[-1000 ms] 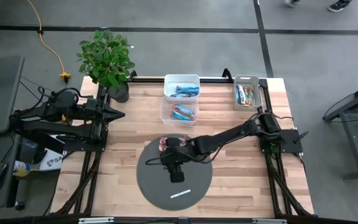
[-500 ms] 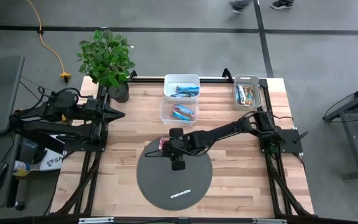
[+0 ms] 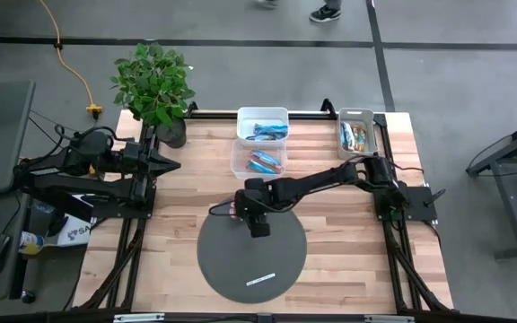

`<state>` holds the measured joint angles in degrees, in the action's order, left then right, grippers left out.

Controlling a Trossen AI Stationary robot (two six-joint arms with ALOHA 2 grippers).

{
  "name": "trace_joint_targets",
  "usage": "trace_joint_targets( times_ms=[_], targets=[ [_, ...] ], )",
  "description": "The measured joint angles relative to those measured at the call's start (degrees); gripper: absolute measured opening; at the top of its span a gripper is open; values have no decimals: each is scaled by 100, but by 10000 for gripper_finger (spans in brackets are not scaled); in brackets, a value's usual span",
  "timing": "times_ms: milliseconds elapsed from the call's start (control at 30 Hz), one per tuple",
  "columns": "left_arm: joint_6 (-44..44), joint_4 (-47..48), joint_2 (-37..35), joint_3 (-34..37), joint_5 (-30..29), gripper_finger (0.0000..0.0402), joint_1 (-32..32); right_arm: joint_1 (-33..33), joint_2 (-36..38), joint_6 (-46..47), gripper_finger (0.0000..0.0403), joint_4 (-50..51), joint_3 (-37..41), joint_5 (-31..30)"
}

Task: Pick and place Granola Bars by type
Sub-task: Put the red granola bar into the transparent bin

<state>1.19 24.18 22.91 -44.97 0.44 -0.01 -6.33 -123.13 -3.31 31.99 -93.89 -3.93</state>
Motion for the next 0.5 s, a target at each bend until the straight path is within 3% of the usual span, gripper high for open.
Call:
trace_joint_targets(
  times_ms=[300, 500],
  targets=[
    [0, -2, 1, 2, -1, 1, 0, 0, -111, -275, 170, 35, 2, 121],
    [0, -2, 0, 0, 0, 1, 0, 35, -118, -309, 169, 54, 2, -176]
  ],
)
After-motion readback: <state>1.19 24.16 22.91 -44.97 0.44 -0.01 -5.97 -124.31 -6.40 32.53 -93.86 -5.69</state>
